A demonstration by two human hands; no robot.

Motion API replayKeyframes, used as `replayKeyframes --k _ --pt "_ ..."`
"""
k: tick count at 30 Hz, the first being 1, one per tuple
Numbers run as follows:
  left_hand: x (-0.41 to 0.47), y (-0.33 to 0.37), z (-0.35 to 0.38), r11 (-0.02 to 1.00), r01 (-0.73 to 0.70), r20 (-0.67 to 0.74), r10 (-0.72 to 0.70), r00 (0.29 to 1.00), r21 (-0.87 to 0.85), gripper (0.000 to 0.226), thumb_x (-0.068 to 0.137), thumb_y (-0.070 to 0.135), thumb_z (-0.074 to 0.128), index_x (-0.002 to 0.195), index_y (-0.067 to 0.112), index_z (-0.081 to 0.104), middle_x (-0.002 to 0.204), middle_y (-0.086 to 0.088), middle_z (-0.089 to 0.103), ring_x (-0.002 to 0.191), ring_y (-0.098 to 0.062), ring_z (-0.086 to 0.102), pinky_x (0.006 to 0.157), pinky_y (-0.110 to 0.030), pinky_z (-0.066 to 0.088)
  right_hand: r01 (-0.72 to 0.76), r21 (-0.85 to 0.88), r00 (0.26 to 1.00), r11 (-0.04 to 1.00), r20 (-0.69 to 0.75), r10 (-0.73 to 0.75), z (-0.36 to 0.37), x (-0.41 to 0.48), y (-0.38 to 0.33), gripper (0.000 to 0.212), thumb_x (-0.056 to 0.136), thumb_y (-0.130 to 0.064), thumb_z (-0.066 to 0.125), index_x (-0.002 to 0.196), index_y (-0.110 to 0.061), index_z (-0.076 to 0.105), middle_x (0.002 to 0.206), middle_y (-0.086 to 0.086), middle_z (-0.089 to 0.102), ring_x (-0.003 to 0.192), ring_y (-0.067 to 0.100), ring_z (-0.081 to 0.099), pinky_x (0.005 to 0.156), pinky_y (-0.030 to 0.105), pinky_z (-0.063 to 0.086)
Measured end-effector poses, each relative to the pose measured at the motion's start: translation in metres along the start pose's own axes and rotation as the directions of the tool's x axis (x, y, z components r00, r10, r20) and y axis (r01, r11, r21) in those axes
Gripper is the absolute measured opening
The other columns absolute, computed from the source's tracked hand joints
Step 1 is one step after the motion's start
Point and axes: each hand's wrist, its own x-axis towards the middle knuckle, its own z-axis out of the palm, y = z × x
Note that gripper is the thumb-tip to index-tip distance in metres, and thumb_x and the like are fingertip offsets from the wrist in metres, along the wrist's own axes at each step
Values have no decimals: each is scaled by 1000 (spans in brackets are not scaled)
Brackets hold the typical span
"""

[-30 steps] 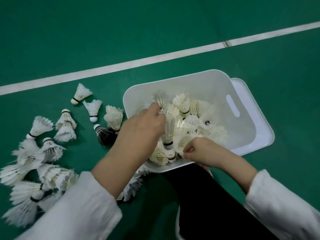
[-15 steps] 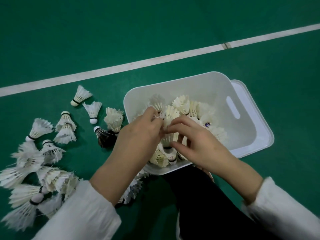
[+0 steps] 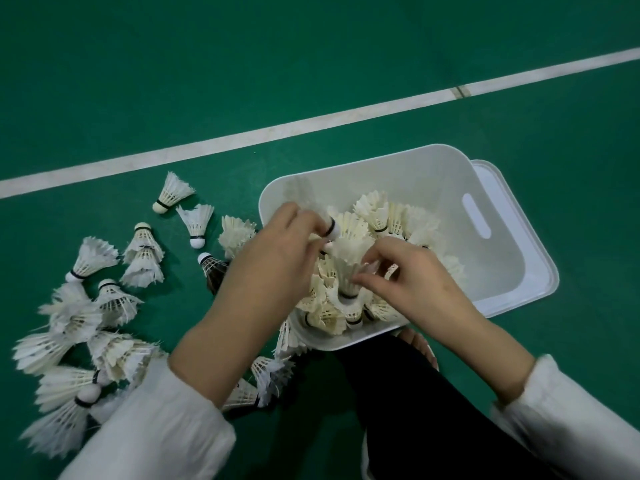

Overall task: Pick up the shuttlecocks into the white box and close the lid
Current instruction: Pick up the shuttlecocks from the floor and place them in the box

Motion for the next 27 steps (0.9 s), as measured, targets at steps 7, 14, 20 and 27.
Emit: replayKeyframes --k 7,14,20,27 --pt "6 -7 -25 993 113 -93 -116 989 -45 32 93 19 50 119 21 34 94 -6 68 68 -29 61 63 -47 51 -3 -147 935 989 351 55 24 6 -11 20 87 -32 60 97 -18 70 93 -1 69 86 14 63 75 24 46" --pt "2 -9 -14 995 82 -28 -80 996 58 12 92 22 51 103 19 55 95 -1 65 81 -26 57 70 -43 49 -25 -256 821 966 547 166 51 21 -5 30 89 -28 59 112 -12 67 109 9 68 102 24 61 87 29 47" --pt "5 -9 -9 998 28 -32 -26 999 56 8 89 18 56 96 18 60 95 4 59 82 -22 56 68 -43 49 39 -135 917 990 399 19 33 8 -3 29 87 -30 59 115 -23 60 118 -7 56 96 15 59 83 29 46" --pt "5 8 6 997 -78 100 76 992 21 8 89 14 54 97 15 59 94 3 57 85 -20 54 70 -39 47 250 22 968 968 -19 -249 -12 15 -1 40 85 -9 61 121 -24 52 126 -13 45 84 9 59 77 21 47"
